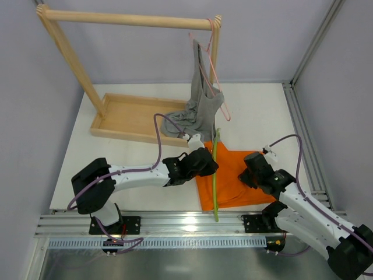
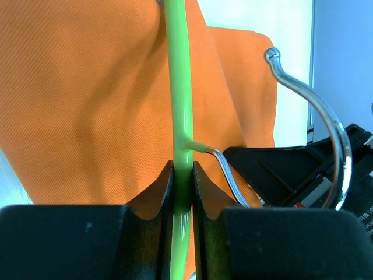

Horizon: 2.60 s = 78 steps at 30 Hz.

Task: Place the trousers on the hanger
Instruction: Place trousers on hanger

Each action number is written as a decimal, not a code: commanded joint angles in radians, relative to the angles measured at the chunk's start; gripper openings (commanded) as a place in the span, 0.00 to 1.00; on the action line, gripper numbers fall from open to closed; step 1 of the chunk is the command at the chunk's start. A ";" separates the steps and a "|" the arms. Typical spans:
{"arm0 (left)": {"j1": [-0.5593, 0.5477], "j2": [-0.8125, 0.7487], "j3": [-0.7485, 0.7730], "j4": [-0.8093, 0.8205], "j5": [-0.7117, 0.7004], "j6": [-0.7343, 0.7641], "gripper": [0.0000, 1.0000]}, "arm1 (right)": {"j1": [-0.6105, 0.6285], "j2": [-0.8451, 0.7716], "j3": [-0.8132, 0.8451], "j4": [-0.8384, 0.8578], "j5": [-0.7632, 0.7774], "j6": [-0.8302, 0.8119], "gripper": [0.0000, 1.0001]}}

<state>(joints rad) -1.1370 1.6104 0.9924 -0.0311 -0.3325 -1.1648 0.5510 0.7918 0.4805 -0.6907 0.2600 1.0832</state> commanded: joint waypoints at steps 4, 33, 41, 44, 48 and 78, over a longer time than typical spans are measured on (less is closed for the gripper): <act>0.011 0.008 -0.015 -0.127 -0.083 0.020 0.00 | -0.010 -0.075 -0.095 -0.144 0.084 0.050 0.04; 0.008 0.036 0.012 -0.176 -0.062 0.088 0.00 | -0.011 -0.005 0.202 -0.655 0.610 0.513 0.05; 0.008 -0.023 -0.089 -0.026 0.062 0.132 0.00 | -0.034 -0.179 0.173 -0.118 0.358 -0.274 0.58; 0.008 -0.055 -0.144 0.013 0.081 0.120 0.00 | -0.097 -0.192 0.181 -0.032 0.201 -0.426 0.59; 0.008 -0.050 -0.153 0.019 0.095 0.129 0.00 | -0.267 -0.073 0.173 0.074 -0.145 -0.548 0.61; -0.001 -0.072 -0.160 0.099 0.145 0.140 0.03 | -0.477 0.107 -0.020 0.311 -0.469 -0.551 0.13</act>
<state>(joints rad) -1.1343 1.5295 0.7986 0.0929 -0.1707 -1.0279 0.0761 0.9096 0.4210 -0.3962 -0.2111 0.5312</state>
